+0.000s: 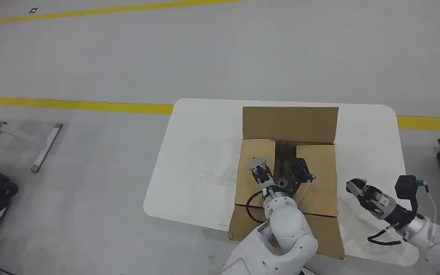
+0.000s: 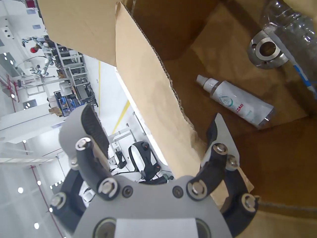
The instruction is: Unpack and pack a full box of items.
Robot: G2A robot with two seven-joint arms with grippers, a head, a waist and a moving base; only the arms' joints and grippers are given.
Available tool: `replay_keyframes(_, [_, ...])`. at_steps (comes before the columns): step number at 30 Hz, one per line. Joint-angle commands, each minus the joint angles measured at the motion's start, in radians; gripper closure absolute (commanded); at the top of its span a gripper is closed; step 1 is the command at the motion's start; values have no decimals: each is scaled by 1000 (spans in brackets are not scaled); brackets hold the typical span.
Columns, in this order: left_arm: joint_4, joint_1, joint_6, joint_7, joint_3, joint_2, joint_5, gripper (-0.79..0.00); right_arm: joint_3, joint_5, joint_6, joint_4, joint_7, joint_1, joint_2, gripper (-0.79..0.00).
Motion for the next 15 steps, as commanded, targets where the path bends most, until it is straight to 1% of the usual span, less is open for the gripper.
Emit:
replay_keyframes(1, [1, 4, 4, 3, -6, -3, 10, -736, 2, 0, -1, 0, 2, 0, -2, 0])
replay_keyframes(2, [4, 6, 1, 7, -8, -5, 24, -625, 2, 0, -2, 0, 5, 0, -3, 0])
replay_keyframes(3, [4, 8, 2, 8, -10, -6, 26, -453, 3, 0, -3, 0, 7, 1, -3, 0])
replay_keyframes(4, [4, 12, 3, 9, -15, -8, 27, -376, 4, 1, -4, 0, 9, 2, -4, 0])
replay_keyframes(6, [8, 17, -1, 13, -22, -11, 44, -148, 5, 1, -4, 0, 14, 3, -6, 0])
replay_keyframes(7, [6, 21, -1, 13, -27, -12, 43, 0, 5, 2, -6, -1, 16, 4, -7, 0])
replay_keyframes(15, [-8, 41, -11, 29, -52, -21, 84, 0, 10, -2, -11, -1, 25, 9, -14, 0])
